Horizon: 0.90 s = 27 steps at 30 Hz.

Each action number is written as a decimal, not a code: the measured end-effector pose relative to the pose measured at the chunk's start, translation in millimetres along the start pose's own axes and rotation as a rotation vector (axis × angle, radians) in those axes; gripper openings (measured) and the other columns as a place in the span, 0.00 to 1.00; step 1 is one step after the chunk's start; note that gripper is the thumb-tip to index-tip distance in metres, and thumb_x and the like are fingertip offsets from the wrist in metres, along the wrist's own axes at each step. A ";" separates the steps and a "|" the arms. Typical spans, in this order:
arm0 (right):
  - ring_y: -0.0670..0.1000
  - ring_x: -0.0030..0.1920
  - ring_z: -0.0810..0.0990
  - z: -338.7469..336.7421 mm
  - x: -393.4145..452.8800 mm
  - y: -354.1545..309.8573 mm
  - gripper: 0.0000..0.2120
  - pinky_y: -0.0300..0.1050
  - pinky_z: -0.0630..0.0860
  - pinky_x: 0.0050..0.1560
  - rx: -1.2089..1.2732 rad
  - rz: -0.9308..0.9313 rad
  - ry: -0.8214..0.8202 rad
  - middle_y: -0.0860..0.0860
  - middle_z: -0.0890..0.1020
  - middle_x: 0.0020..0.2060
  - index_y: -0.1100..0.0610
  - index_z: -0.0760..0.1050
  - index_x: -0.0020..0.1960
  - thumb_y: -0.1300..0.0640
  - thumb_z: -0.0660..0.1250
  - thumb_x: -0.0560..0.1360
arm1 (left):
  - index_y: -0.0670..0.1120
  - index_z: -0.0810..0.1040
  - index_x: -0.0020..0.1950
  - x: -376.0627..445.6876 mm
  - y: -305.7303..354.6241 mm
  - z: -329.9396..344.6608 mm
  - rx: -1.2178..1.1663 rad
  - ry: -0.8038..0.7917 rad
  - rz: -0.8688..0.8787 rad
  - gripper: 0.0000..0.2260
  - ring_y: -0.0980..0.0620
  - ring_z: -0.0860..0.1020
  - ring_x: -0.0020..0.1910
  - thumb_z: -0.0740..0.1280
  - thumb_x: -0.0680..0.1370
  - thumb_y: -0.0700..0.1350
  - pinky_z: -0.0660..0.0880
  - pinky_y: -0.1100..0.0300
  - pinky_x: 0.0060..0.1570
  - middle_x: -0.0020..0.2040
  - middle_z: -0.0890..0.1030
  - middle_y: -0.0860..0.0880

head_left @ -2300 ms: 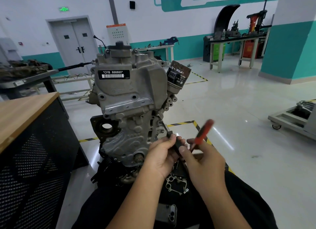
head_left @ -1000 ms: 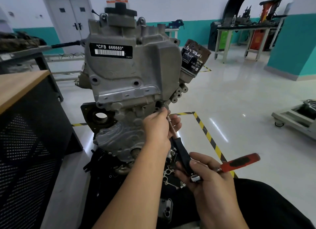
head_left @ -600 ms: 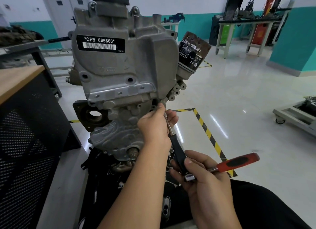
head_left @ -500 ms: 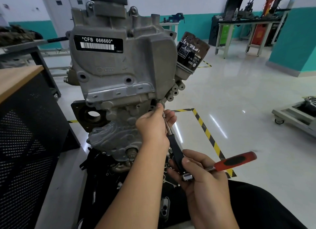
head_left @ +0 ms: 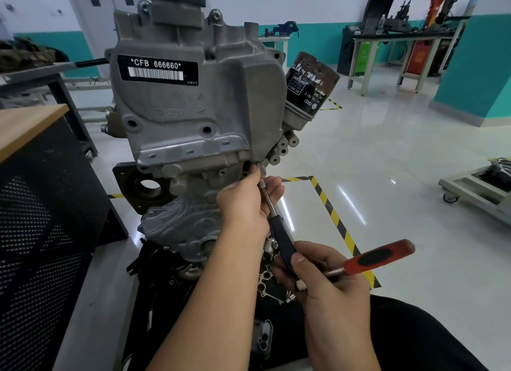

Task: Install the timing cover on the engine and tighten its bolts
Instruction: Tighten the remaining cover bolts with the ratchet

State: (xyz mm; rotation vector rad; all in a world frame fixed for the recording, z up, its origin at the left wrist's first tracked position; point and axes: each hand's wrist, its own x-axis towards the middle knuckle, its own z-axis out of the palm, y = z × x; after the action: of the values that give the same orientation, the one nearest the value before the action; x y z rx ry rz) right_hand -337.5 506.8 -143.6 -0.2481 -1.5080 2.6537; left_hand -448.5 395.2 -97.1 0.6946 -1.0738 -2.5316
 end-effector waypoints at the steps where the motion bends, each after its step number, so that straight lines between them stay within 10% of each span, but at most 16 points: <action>1: 0.67 0.42 0.87 0.3 -1.0 0.1 0.14 0.49 0.85 0.38 0.019 0.002 0.000 0.66 0.84 0.40 0.61 0.85 0.40 0.76 0.68 0.76 | 0.35 0.77 0.45 1.0 0.7 -0.5 0.005 -0.008 -0.015 0.10 0.49 0.83 0.26 0.71 0.81 0.42 0.79 0.60 0.26 0.28 0.82 0.44; 27: 0.69 0.42 0.87 5.3 -8.0 -1.0 0.12 0.52 0.84 0.35 0.088 0.058 -0.008 0.71 0.82 0.47 0.62 0.84 0.41 0.73 0.67 0.77 | 0.37 0.79 0.45 6.8 5.5 -9.9 0.058 -0.091 -0.100 0.11 0.49 0.84 0.29 0.69 0.82 0.44 0.79 0.60 0.26 0.35 0.83 0.42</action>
State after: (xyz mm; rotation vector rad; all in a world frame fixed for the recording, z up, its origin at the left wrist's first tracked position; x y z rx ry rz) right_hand -330.6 501.7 -139.3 -0.2796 -1.4028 2.7602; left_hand -448.4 382.6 -101.1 0.6692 -1.1751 -2.6491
